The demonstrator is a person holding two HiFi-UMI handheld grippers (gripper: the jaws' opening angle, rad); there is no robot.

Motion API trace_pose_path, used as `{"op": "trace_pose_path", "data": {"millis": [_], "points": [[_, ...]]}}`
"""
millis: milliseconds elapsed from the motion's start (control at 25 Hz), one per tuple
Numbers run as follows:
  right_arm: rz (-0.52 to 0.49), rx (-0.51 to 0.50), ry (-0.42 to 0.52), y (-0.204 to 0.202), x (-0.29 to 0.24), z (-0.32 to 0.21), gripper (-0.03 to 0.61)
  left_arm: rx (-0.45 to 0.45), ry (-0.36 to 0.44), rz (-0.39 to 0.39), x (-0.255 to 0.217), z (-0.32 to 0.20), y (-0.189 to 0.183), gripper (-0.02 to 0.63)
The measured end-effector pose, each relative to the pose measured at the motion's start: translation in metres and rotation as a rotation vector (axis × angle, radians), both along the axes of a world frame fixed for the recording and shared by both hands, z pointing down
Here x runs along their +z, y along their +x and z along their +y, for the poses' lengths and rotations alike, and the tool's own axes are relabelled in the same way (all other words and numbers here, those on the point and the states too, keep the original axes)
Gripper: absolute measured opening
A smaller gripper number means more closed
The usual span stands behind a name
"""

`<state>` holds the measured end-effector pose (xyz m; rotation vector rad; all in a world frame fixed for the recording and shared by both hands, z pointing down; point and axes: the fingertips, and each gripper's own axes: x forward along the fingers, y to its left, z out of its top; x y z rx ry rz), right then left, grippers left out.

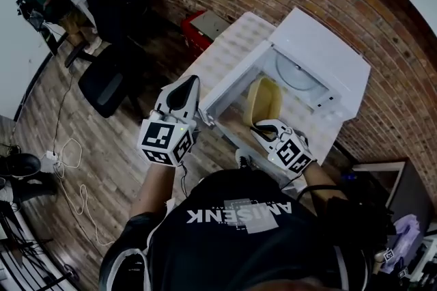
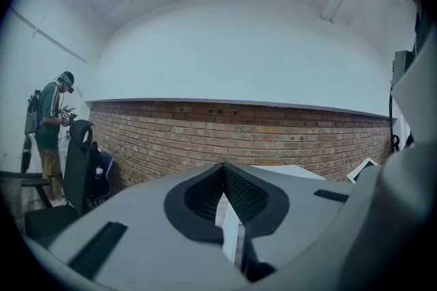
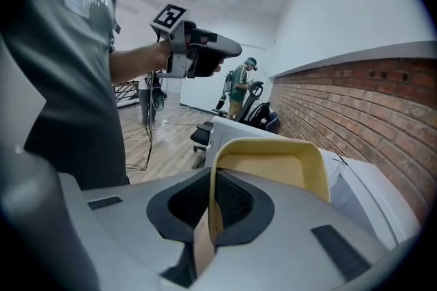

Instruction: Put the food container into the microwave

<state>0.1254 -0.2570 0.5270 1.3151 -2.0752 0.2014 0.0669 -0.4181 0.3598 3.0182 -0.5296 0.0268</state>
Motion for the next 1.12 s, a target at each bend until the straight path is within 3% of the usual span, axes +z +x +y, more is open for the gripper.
{"op": "trace_pose_path", "data": {"millis": [560,1120], "points": [[0.086,-0.001,-0.131,0.060,0.055,-0.007,0.044,0.021,-0.023,-0.031,0.020,0.016,0.031,0.012],[0.130,0.114,-0.222,0.154,0.103,-0.032,0.044,0.031,-0.031,-0.055,0.034,0.026,0.066,0.012]]}}
